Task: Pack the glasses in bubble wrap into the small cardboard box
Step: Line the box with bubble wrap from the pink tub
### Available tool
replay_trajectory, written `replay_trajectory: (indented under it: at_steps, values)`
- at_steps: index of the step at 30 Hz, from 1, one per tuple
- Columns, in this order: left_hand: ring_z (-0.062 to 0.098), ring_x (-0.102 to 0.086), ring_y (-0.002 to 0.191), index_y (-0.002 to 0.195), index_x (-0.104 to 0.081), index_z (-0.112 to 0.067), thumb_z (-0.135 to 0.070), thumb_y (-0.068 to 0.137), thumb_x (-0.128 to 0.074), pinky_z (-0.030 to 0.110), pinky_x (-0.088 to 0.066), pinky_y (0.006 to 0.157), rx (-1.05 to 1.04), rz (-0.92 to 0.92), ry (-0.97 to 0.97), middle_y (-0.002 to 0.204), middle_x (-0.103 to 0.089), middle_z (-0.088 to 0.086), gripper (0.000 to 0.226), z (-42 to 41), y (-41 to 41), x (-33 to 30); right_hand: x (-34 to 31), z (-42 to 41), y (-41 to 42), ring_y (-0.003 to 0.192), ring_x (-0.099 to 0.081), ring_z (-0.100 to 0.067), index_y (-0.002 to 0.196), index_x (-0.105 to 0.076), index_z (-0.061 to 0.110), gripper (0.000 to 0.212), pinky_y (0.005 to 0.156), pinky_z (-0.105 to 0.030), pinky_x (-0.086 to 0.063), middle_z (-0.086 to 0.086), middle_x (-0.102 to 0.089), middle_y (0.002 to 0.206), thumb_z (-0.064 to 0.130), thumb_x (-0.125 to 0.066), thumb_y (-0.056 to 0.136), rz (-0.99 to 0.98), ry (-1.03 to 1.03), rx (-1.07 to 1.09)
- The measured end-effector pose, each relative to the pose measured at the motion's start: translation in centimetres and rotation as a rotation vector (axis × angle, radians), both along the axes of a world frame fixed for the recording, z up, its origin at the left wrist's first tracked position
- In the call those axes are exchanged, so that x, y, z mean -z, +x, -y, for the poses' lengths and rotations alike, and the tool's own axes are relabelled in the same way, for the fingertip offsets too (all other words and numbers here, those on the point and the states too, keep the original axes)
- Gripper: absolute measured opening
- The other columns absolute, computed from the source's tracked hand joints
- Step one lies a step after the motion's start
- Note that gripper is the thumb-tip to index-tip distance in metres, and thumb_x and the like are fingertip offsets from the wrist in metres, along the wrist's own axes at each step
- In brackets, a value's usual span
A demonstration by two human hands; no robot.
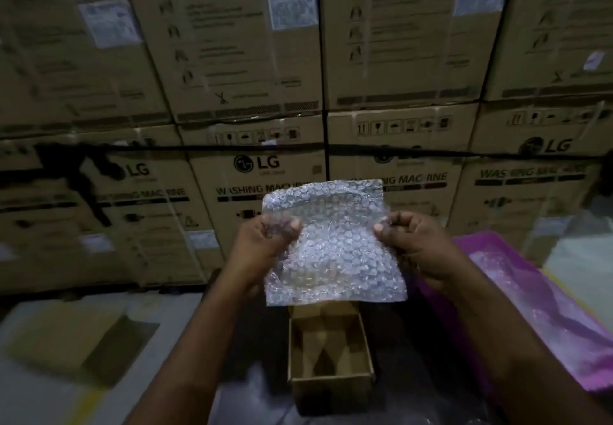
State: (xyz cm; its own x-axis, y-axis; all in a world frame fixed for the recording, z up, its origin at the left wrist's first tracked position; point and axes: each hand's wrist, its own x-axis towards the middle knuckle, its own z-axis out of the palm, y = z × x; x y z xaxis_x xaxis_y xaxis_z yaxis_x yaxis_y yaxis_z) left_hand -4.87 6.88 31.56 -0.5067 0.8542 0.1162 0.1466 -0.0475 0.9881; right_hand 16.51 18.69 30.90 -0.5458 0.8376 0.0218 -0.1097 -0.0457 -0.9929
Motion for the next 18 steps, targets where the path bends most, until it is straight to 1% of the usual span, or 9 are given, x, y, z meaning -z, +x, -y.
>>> replay_trajectory:
  at_steps: [2, 3, 5, 7, 9, 11, 13, 16, 18]
  values:
    - [0.014, -0.064, 0.069, 0.098, -0.064, -0.009, -0.025, 0.084, -0.071, 0.021, -0.052, 0.052, -0.069, -0.045, -0.038, 0.085, -0.071, 0.004, 0.021, 0.6, -1.1, 2.8, 2.2, 0.6, -0.9, 0.045, -0.051, -0.001, 0.081, -0.058, 0.006, 0.009, 0.044, -0.013, -0.041, 0.007, -0.059, 0.052, 0.003, -0.066, 0.085, 0.073, 0.037, 0.045]
    - [0.015, -0.065, 0.069, 0.098, -0.064, -0.010, -0.025, 0.083, -0.073, 0.021, -0.051, 0.050, -0.110, -0.059, -0.051, 0.085, -0.072, 0.006, 0.022, 0.8, -1.8, 4.5, 3.4, 0.8, -1.3, 0.044, -0.051, 0.000, 0.082, -0.058, 0.007, 0.009, 0.044, -0.014, -0.041, 0.007, -0.059, 0.053, 0.003, -0.066, 0.086, 0.116, 0.057, 0.059]
    - [0.012, -0.065, 0.069, 0.098, -0.063, -0.015, -0.023, 0.080, -0.077, 0.020, -0.049, 0.051, -0.170, -0.084, -0.087, 0.084, -0.072, 0.005, 0.024, 1.3, -2.8, 8.0, 6.3, 1.2, -2.0, 0.052, -0.053, -0.004, 0.083, -0.059, 0.010, 0.009, 0.050, -0.019, -0.044, 0.003, -0.060, 0.062, 0.007, -0.067, 0.087, 0.216, 0.103, 0.088]
    - [0.010, -0.064, 0.071, 0.100, -0.061, -0.021, -0.018, 0.077, -0.080, 0.019, -0.049, 0.056, -0.200, -0.132, -0.129, 0.082, -0.069, 0.002, 0.029, 1.7, -3.3, 11.2, 9.4, 1.3, -2.6, 0.060, -0.056, -0.011, 0.083, -0.061, 0.016, 0.010, 0.056, -0.027, -0.046, 0.000, -0.063, 0.069, 0.011, -0.068, 0.086, 0.319, 0.151, 0.112]
    - [0.010, -0.063, 0.071, 0.098, -0.060, -0.026, -0.013, 0.075, -0.081, 0.021, -0.052, 0.061, -0.194, -0.169, -0.152, 0.077, -0.066, -0.002, 0.034, 2.1, -3.6, 13.8, 12.4, 1.1, -3.1, 0.065, -0.060, -0.015, 0.082, -0.061, 0.020, 0.012, 0.062, -0.032, -0.050, -0.001, -0.065, 0.072, 0.014, -0.071, 0.084, 0.448, 0.200, 0.137]
    - [0.012, -0.066, 0.075, 0.099, -0.059, -0.029, -0.010, 0.074, -0.081, 0.023, -0.055, 0.067, -0.180, -0.215, -0.172, 0.079, -0.067, -0.002, 0.038, 2.4, -3.6, 16.0, 14.9, 0.8, -3.2, 0.067, -0.060, -0.014, 0.080, -0.061, 0.021, 0.013, 0.068, -0.032, -0.051, 0.000, -0.065, 0.070, 0.016, -0.074, 0.081, 0.562, 0.273, 0.164]
    - [0.012, -0.068, 0.079, 0.104, -0.059, -0.027, -0.010, 0.074, -0.081, 0.022, -0.055, 0.072, -0.162, -0.295, -0.182, 0.084, -0.069, 0.000, 0.041, 2.3, -3.4, 17.9, 16.8, 0.8, -3.0, 0.069, -0.063, -0.014, 0.082, -0.062, 0.018, 0.013, 0.071, -0.032, -0.052, 0.001, -0.066, 0.069, 0.018, -0.074, 0.079, 0.643, 0.341, 0.187]
    - [0.002, -0.061, 0.072, 0.110, -0.061, -0.020, -0.006, 0.075, -0.079, 0.011, -0.048, 0.066, -0.142, -0.404, -0.193, 0.086, -0.066, -0.003, 0.042, 1.8, -2.7, 20.0, 18.9, 1.2, -2.6, 0.072, -0.065, -0.016, 0.085, -0.062, 0.017, 0.012, 0.070, -0.034, -0.053, 0.000, -0.068, 0.073, 0.020, -0.072, 0.080, 0.721, 0.386, 0.202]
    - [0.002, -0.059, 0.073, 0.112, -0.061, -0.018, -0.005, 0.076, -0.077, 0.013, -0.046, 0.066, -0.129, -0.481, -0.213, 0.089, -0.063, -0.003, 0.041, 1.3, -2.2, 21.0, 20.2, 1.2, -2.5, 0.073, -0.066, -0.019, 0.086, -0.059, 0.020, 0.013, 0.069, -0.035, -0.054, 0.000, -0.067, 0.074, 0.022, -0.070, 0.080, 0.770, 0.399, 0.210]
